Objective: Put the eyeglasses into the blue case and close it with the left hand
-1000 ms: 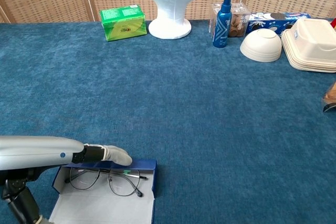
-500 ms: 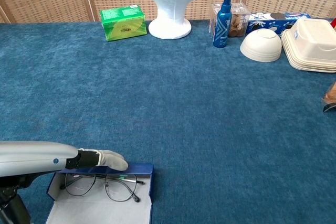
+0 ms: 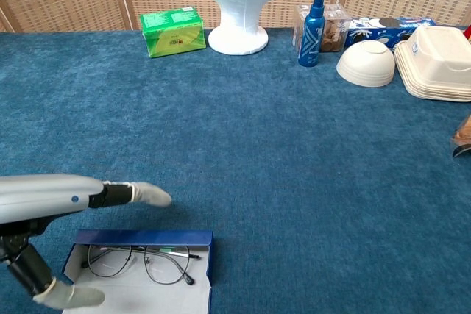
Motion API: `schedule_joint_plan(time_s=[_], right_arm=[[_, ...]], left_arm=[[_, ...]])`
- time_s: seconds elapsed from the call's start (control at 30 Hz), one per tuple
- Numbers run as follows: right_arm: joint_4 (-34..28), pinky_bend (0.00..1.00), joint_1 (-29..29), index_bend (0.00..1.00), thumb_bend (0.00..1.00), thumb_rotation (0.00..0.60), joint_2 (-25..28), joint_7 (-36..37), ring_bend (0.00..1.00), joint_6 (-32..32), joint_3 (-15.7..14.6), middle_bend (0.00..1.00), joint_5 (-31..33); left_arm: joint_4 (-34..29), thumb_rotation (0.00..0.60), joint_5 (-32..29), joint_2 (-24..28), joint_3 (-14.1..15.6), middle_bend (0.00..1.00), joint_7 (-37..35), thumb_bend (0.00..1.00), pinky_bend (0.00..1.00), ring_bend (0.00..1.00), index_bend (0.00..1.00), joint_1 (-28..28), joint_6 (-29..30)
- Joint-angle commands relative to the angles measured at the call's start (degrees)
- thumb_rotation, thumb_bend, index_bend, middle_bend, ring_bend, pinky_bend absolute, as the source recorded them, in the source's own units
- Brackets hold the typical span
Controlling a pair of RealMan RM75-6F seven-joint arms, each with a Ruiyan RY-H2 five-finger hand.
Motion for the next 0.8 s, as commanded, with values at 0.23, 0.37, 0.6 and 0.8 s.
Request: schedule_joint_plan(time_s=[0.23,0.37,0.6,0.8], right_arm=[[-0.98,0.18,1.39,0.00,0.18,0.542,0.23,-1.29,0.00,-0.90,-0.13,0.10,-1.25],[-1.64,0.18,2.77,0.00,0.19,0.539,0.42,-2.19,0.00,-2.14,-0.09,0.10,-1.98],[-2.59,0.18,5.65,0.00,0.18,0.540,0.79,-3.79,0.00,-4.47,-0.45,0.10,-4.27],[-2.83,0.18,8.22,0.00,0.18,0.539,1.24,-4.22,0.00,-6.33,-0.74,0.10,-6.44]], left_arm=[[4.26,0.478,13.86,-2.74,2.18,0.00,6.35,0.24,0.00,0.00,0.00,8.41,14.25],[5.99,0.479,19.64,-2.32,4.45,0.00,6.16,0.24,0.00,0.00,0.00,11.89,18.58],[13.28,0.482,28.50,-4.61,7.89,0.00,7.22,0.24,0.00,0.00,0.01,18.91,26.23],[20.95,0.479,35.46,-7.50,10.17,0.00,8.62,0.24,0.00,0.00,0.02,24.94,33.27]])
